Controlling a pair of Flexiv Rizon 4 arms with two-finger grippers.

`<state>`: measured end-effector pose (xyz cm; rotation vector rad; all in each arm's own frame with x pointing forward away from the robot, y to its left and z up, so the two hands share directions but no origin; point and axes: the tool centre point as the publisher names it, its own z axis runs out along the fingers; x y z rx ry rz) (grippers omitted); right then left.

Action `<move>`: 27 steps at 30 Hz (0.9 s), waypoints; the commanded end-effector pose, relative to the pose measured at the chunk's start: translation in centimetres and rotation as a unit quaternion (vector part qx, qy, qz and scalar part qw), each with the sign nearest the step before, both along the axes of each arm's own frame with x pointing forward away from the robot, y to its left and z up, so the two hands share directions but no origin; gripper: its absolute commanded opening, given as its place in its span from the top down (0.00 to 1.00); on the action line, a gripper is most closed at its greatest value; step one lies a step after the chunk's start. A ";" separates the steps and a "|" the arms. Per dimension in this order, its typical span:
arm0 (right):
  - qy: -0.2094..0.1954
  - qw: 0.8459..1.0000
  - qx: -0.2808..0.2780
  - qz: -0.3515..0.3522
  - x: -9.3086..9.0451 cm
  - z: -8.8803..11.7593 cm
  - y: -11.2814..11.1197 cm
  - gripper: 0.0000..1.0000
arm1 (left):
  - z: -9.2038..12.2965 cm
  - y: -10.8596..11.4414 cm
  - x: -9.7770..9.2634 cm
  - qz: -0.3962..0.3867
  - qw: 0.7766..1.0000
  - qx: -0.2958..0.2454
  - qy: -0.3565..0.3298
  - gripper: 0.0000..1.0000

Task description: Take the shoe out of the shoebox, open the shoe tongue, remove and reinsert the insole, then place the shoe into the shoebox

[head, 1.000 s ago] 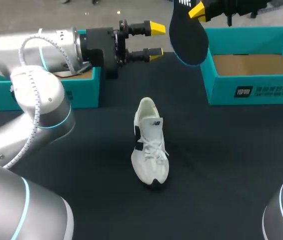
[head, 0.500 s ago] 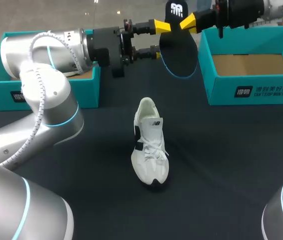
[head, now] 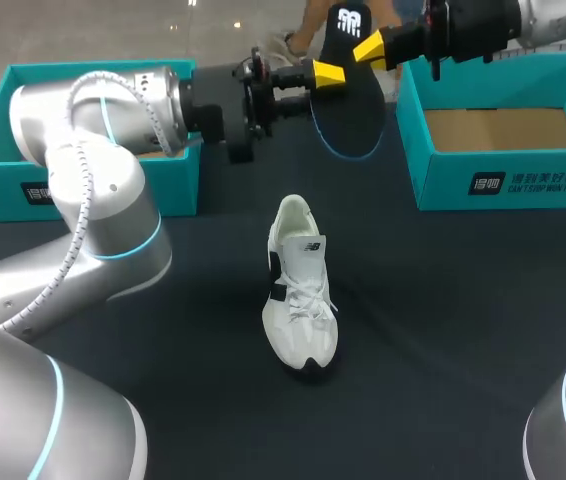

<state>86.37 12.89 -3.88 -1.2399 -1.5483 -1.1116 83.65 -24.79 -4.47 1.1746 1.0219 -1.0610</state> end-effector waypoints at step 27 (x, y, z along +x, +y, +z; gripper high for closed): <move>-0.057 0.996 0.017 -0.064 -3.8 0.1 -4.6 0.00 | -0.9 2.0 0.7 -0.012 1.000 -0.009 0.028 1.00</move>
